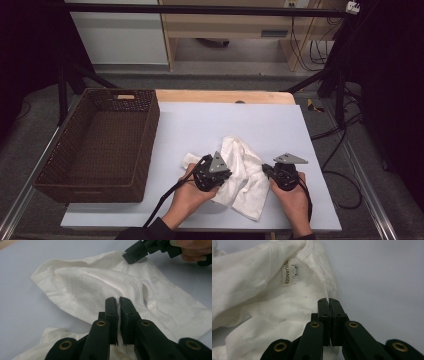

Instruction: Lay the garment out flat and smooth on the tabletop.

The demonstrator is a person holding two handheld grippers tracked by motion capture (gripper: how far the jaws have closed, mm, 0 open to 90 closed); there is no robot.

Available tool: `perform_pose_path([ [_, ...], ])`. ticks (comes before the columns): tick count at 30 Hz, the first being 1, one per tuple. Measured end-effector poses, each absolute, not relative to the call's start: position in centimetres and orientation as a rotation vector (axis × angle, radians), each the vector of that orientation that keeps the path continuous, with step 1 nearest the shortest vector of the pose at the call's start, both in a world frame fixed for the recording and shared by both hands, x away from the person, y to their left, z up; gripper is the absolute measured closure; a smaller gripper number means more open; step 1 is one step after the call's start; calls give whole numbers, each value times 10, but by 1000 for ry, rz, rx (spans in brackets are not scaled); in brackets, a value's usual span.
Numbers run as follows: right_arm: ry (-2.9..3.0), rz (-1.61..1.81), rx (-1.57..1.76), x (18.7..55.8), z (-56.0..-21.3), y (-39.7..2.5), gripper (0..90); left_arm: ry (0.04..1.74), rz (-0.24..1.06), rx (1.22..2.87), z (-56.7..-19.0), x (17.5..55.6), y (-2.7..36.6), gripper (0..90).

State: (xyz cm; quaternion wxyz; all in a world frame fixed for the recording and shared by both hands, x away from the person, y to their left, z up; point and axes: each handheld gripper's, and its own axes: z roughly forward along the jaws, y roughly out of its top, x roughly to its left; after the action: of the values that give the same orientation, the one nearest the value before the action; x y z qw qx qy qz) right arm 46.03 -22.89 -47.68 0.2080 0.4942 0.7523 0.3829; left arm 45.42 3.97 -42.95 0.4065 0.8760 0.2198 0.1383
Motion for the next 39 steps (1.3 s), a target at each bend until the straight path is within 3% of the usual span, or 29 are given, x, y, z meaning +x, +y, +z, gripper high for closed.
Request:
perform_pose_path([
  [12, 2059, 982, 1399, 471, -475, -247, 889, 654, 410, 2170, -429, 470, 78, 862],
  [34, 1998, 891, 1466, 501, -477, -276, 887, 771, 501, 2104, -427, 481, 114, 865],
  [36, 1988, 911, 1475, 499, -476, -274, 842, 770, 492, 2107, -430, 481, 112, 864],
  [39, 1958, 956, 1445, 490, -468, -268, 702, 767, 478, 2102, -434, 481, 109, 864],
])
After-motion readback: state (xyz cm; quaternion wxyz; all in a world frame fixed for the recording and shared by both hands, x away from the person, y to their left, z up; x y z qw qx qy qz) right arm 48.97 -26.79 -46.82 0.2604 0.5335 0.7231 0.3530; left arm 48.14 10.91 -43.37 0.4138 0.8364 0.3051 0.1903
